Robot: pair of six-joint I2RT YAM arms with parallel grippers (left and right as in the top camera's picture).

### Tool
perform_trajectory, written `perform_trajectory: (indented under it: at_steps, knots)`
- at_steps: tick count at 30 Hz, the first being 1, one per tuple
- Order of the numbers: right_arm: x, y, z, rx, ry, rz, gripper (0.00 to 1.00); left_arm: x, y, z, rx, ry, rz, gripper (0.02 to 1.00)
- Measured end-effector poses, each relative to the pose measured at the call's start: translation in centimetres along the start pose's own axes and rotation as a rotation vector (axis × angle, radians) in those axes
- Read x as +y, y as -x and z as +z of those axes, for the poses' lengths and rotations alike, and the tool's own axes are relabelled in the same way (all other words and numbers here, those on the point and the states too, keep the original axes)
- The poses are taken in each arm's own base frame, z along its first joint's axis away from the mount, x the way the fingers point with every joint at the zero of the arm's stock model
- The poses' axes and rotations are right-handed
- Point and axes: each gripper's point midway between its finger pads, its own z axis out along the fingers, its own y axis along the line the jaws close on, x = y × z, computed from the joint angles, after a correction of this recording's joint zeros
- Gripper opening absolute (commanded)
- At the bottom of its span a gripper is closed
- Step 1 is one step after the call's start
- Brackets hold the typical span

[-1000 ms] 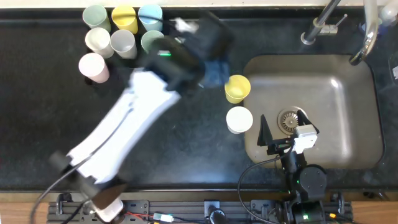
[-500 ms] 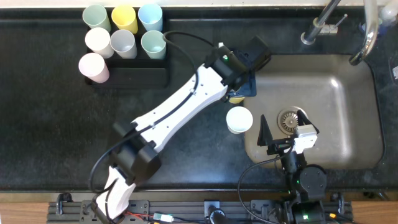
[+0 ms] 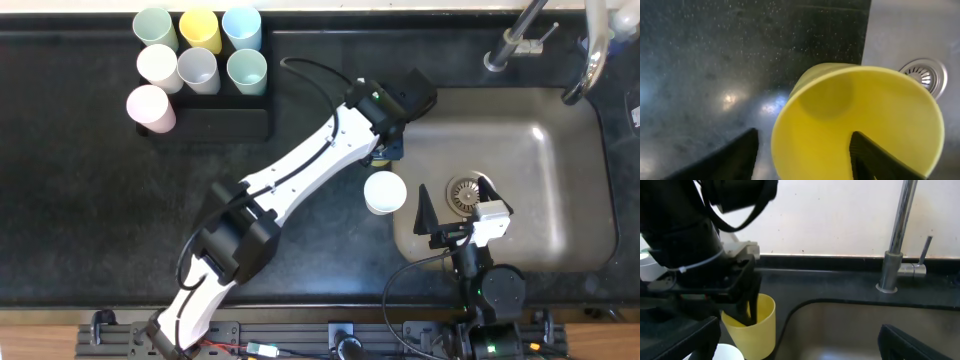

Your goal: Store Cups

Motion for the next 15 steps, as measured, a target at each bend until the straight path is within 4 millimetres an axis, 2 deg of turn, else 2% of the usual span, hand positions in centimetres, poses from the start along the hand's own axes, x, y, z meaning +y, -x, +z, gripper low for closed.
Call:
perform_trajectory:
  at_steps: [1, 3, 7, 10, 12, 15]
  knots:
    - [0.0, 0.0, 0.0, 0.0, 0.0, 0.0, 0.996, 0.0, 0.0, 0.2, 0.0, 0.0, 0.002, 0.163]
    - [0.0, 0.0, 0.0, 0.0, 0.0, 0.0, 0.996, 0.1, 0.1, 0.7, 0.004, 0.007, 0.003, 0.036]
    - [0.0, 0.0, 0.0, 0.0, 0.0, 0.0, 0.998, 0.4, 0.7, 0.6, -0.015, 0.013, -0.001, 0.036]
    - [0.0, 0.0, 0.0, 0.0, 0.0, 0.0, 0.998, 0.9, 1.6, -0.1, -0.055, 0.026, -0.009, 0.036]
    - [0.0, 0.0, 0.0, 0.0, 0.0, 0.0, 0.996, 1.6, 2.9, -2.0, -0.105, 0.02, -0.029, 0.036]
    - [0.0, 0.0, 0.0, 0.0, 0.0, 0.0, 0.996, 3.9, 5.9, -7.0, -0.216, -0.007, -0.094, 0.036]
